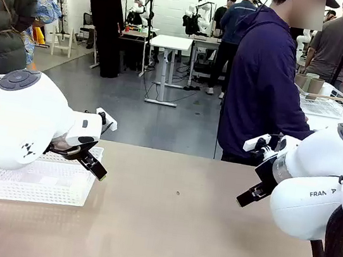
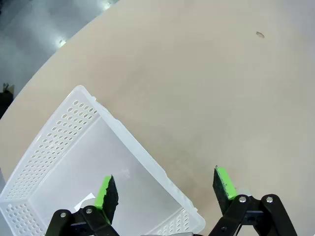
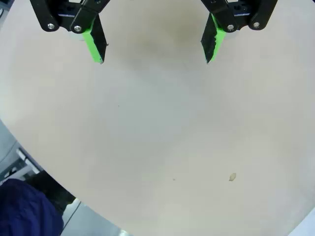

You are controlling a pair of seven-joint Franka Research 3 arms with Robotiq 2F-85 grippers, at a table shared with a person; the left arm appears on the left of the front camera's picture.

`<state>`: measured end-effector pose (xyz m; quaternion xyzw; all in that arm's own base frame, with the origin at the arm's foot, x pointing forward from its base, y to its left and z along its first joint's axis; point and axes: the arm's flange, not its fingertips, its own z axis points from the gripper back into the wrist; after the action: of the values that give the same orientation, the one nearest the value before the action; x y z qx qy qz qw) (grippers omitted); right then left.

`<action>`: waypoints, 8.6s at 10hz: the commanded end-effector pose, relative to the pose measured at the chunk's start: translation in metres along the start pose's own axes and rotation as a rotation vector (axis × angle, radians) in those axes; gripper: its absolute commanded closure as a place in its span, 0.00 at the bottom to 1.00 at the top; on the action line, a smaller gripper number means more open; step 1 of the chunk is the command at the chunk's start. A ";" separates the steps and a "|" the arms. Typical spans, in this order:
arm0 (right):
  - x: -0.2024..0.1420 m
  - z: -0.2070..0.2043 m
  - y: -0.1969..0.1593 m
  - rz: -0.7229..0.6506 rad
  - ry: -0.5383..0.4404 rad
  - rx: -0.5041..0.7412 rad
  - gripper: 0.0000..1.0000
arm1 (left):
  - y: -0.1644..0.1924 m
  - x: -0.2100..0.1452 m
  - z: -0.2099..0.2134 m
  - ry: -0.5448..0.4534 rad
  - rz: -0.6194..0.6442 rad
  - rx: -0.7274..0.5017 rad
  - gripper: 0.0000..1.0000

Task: Clean and organize the cups into the basket.
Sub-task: Pick up the Organizing basket and move it to the center of the table, then pick up the Reusable plastic cup from the right side of the table and place it inside the Organizing basket.

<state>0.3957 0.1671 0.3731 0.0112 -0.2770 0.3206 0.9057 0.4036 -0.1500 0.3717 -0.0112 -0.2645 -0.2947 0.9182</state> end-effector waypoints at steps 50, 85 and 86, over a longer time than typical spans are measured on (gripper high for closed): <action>-0.267 0.232 -0.240 -1.152 -0.272 1.061 0.00 | 0.290 -0.188 0.212 -0.372 1.016 -1.062 0.00; -0.267 0.232 -0.240 -1.152 -0.272 1.061 0.00 | 0.290 -0.188 0.212 -0.372 1.016 -1.062 0.00; -0.267 0.232 -0.240 -1.152 -0.272 1.061 0.00 | 0.290 -0.188 0.212 -0.372 1.016 -1.062 0.00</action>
<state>0.2507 -0.2225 0.4699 0.6222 -0.1440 -0.1174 0.7605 0.3313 0.2264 0.4987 -0.6196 -0.1967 0.0848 0.7551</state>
